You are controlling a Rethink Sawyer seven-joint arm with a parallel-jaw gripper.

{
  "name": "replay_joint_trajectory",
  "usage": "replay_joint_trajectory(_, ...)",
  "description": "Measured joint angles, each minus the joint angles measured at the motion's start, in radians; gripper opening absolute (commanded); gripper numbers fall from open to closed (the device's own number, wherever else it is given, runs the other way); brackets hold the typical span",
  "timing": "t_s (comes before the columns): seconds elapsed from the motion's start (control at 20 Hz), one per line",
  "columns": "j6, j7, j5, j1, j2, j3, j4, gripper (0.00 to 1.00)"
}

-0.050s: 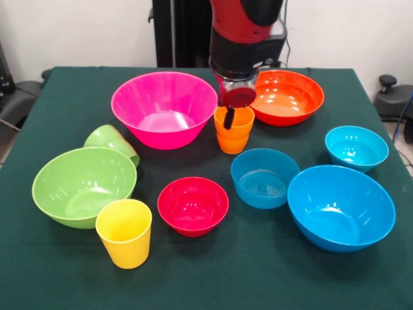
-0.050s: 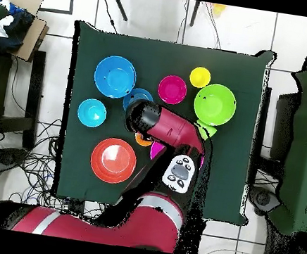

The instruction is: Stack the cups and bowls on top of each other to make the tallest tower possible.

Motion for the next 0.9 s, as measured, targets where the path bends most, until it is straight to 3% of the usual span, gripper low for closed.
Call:
replay_joint_trajectory(0.45, 0.0, 0.0, -0.059, -0.012, 0.039, -0.002, 0.0, 1.0)
replay_joint_trajectory(0.9, 0.0, 0.0, -0.072, -0.019, 0.043, -0.002, 0.0, 1.0)
